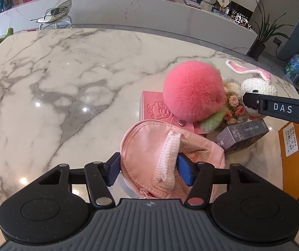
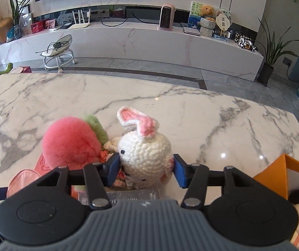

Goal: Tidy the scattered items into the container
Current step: 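Grasp the pink bag with the left tool while the right tool grasps the knitted bunny, then lift the pink bag and bunny and carry them over the orange box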

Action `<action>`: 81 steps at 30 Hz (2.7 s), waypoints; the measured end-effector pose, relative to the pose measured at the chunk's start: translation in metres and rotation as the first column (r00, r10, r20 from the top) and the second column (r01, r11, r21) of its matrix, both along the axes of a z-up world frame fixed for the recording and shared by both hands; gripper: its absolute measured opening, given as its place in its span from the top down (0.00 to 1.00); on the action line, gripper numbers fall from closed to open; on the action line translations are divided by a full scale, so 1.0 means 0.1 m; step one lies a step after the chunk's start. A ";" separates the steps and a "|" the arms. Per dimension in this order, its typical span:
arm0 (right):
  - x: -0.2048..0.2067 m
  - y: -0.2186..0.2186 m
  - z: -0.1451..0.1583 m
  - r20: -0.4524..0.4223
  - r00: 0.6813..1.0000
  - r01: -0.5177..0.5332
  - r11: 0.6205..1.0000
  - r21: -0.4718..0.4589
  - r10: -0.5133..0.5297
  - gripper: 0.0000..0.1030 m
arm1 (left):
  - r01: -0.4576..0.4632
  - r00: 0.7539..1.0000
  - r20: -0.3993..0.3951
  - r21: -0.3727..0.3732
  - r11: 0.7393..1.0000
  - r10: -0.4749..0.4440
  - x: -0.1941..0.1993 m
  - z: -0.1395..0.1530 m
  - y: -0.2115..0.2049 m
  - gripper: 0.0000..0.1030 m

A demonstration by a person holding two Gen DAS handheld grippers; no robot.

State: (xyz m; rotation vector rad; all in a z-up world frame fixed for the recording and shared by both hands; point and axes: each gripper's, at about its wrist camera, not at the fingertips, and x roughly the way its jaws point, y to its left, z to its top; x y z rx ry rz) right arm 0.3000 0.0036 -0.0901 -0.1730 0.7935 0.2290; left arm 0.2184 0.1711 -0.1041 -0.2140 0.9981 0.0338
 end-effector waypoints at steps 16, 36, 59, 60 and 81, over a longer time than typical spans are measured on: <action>-0.78 -0.07 0.64 0.186 0.983 -0.011 1.000 0.026 0.006 0.50 | 0.009 0.993 0.119 0.013 1.000 -0.011 -0.60 0.53 -0.09 0.47; -1.86 -0.52 0.63 0.144 0.990 -0.008 0.994 0.110 -0.008 0.50 | 0.032 0.978 0.201 0.088 0.996 -0.050 -1.30 0.85 -0.41 0.49; -2.47 -1.60 1.01 0.237 0.955 0.126 0.969 0.212 -0.176 0.50 | 0.186 0.905 0.368 0.110 0.976 -0.214 -1.44 1.41 -1.37 0.49; -2.48 -1.66 1.04 0.237 0.954 0.133 0.967 0.216 -0.184 0.50 | 0.197 0.900 0.374 0.109 0.974 -0.224 -1.42 1.43 -1.42 0.49; -2.14 -2.90 1.04 0.161 0.902 0.363 0.905 0.223 -0.401 0.50 | 0.456 0.825 0.323 0.105 0.884 -0.464 -0.73 1.28 -2.65 0.49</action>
